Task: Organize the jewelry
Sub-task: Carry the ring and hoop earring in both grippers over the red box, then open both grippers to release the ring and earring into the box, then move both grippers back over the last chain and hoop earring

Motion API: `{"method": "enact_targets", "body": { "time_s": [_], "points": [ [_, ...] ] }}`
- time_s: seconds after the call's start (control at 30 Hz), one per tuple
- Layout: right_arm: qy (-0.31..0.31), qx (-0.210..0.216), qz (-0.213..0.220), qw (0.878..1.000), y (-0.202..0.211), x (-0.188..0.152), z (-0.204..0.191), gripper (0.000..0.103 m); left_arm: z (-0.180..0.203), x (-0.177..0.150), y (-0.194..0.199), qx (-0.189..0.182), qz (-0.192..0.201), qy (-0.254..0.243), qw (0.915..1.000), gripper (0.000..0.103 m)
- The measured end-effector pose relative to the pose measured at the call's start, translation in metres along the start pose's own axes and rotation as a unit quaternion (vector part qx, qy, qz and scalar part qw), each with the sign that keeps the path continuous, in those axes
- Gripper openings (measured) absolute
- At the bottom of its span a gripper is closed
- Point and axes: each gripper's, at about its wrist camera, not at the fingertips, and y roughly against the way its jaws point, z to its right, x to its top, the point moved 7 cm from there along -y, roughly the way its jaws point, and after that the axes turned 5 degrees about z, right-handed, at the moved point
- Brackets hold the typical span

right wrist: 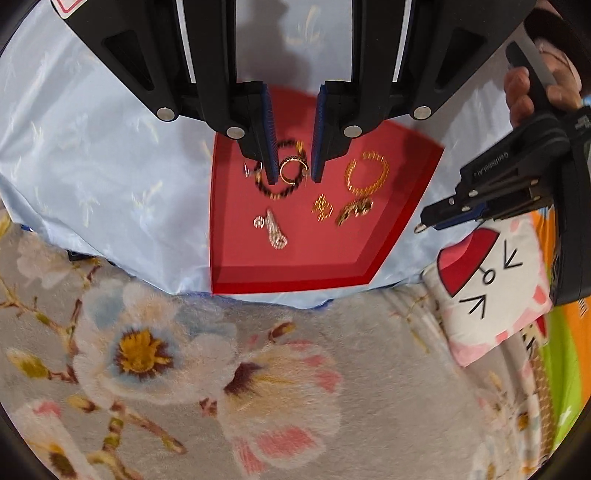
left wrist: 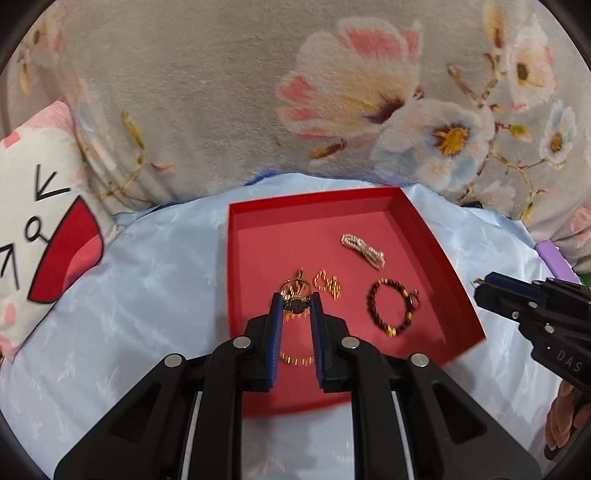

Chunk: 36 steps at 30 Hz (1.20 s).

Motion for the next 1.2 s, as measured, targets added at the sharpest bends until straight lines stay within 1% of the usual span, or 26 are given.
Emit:
{"method": "enact_targets", "body": {
  "time_s": [0.07,0.2,0.27,0.33,0.43,0.5,0.63,0.83,0.9,1.03,1.1,1.2],
  "points": [
    [-0.013,0.002,-0.007,1.000,-0.017,0.010,0.003,0.016,-0.004,0.009,-0.017,0.005,-0.003,0.004,1.0000,0.014],
    [-0.030,0.007,-0.033,0.999,-0.057,0.018,0.006,0.016,-0.010,0.021,-0.049,-0.003,-0.016,0.019,0.9997,0.014],
    [-0.033,0.000,-0.045,0.998,-0.075,0.019,0.007,0.016,-0.014,0.022,-0.065,0.006,-0.025,0.020,0.9995,0.014],
    [-0.038,0.002,-0.055,0.998,-0.087,0.018,0.007,0.016,-0.018,0.022,-0.077,0.020,-0.030,0.022,0.9991,0.014],
    [-0.038,-0.003,-0.064,0.997,-0.102,0.017,0.007,0.016,-0.023,0.019,-0.090,0.019,-0.045,0.040,0.9980,0.014],
    [-0.034,-0.005,-0.069,0.997,-0.109,0.017,0.005,0.016,-0.022,0.019,-0.094,0.022,-0.047,0.039,0.9979,0.014],
    [-0.028,-0.012,-0.079,0.996,-0.121,0.017,0.004,0.017,-0.018,0.018,-0.104,0.025,-0.057,0.026,0.9978,0.014],
    [-0.024,-0.022,-0.094,0.995,-0.134,0.010,0.005,0.018,-0.020,0.013,-0.114,0.032,-0.067,0.033,0.9967,0.015],
    [-0.020,-0.028,-0.091,0.995,-0.133,0.010,0.005,0.018,-0.022,0.011,-0.115,0.034,-0.067,0.036,0.9965,0.015],
    [-0.025,-0.025,-0.083,0.996,-0.128,0.012,0.006,0.019,-0.023,0.012,-0.112,0.033,-0.064,0.040,0.9966,0.015],
    [-0.026,-0.024,-0.080,0.996,-0.125,0.013,0.007,0.022,-0.024,0.012,-0.110,0.033,-0.064,0.042,0.9966,0.016],
    [-0.030,-0.026,-0.069,0.997,-0.114,0.016,0.010,0.022,-0.023,0.011,-0.104,0.028,-0.062,0.046,0.9966,0.016]
  ]
}}
